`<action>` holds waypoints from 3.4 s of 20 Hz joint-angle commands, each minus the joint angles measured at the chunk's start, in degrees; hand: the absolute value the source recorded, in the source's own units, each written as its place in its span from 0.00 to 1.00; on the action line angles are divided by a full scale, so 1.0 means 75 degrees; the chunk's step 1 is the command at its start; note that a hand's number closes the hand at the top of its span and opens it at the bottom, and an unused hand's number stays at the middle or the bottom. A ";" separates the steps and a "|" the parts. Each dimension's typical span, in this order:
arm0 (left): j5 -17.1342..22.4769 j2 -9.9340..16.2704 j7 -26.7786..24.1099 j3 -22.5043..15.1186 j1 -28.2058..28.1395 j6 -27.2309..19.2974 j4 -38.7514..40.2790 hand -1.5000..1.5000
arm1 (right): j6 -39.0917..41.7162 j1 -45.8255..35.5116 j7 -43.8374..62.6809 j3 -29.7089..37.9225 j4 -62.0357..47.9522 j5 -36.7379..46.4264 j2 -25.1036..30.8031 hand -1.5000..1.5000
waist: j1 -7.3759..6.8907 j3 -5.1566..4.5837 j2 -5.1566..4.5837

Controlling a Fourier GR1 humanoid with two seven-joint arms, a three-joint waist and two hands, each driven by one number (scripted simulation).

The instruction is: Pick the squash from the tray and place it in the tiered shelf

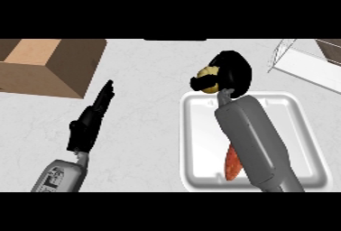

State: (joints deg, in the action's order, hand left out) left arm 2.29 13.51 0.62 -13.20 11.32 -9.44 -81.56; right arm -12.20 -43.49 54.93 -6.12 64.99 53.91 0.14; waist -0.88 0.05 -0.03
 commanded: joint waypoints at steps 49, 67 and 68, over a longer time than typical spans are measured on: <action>-0.0781 -0.0748 -0.0393 0.0486 -0.0099 0.0329 0.0406 0.50 | 0.0042 -0.3582 -0.0581 0.2525 -0.1446 0.3458 0.3656 1.00 | 0.0010 -0.0012 -0.0034; -0.0521 -0.0297 0.0169 0.1017 0.0251 0.0883 0.0002 0.50 | -0.3505 -0.3694 -0.3656 0.4039 -0.3995 0.1621 0.4700 1.00 | -0.0101 0.0001 -0.0089; -0.0735 -0.0679 0.0078 0.0604 -0.0149 0.0674 -0.0162 0.50 | -0.3474 -0.3556 -0.3947 0.4132 -0.4068 0.1426 0.4861 1.00 | -0.0071 0.0000 -0.0065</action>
State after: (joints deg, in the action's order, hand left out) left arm -2.18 9.78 1.45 -7.63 11.10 -3.61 -82.56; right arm -35.81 -69.96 31.61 21.78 37.94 69.72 34.00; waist -1.62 0.07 -0.57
